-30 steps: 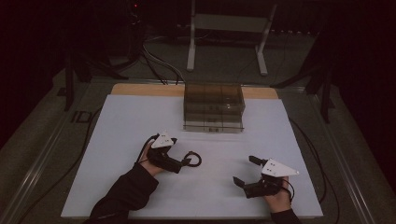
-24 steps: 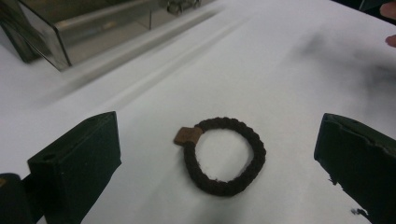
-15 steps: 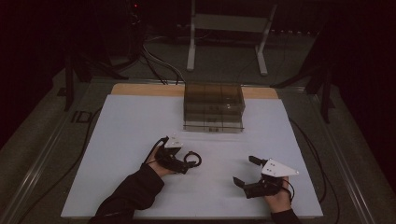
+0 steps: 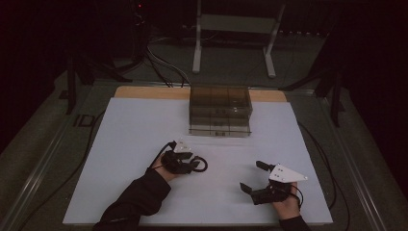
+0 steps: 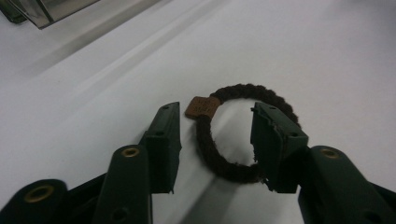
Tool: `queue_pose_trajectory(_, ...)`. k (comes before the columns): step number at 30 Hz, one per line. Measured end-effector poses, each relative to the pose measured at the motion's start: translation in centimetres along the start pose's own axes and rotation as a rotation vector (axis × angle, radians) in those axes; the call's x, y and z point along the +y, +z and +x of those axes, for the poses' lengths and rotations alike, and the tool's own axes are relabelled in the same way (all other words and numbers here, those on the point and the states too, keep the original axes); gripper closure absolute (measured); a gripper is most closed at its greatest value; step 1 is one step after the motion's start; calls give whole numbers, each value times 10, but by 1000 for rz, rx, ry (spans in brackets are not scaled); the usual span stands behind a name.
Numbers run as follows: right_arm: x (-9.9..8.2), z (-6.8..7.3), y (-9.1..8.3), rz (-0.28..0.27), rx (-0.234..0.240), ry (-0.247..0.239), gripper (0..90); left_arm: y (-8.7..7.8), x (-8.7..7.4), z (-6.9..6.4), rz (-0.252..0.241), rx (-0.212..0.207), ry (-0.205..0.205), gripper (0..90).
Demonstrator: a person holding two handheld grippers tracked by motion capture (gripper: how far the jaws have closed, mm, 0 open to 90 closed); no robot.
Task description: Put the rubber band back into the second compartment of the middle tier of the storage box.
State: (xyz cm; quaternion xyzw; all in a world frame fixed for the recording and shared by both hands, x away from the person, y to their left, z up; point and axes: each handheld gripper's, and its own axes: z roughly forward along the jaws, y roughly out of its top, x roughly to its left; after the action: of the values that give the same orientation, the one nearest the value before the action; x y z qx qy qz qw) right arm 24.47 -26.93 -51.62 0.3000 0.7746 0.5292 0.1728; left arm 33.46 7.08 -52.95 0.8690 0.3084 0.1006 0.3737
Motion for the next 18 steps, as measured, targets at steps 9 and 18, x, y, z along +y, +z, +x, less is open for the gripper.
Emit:
queue_pose_trajectory(9,0,0,0,2,3,2,0,3,1,0,30,44,17,736)
queue_pose_trajectory(18,0,0,0,3,2,0,0,4,2,-5,38,46,46,837)
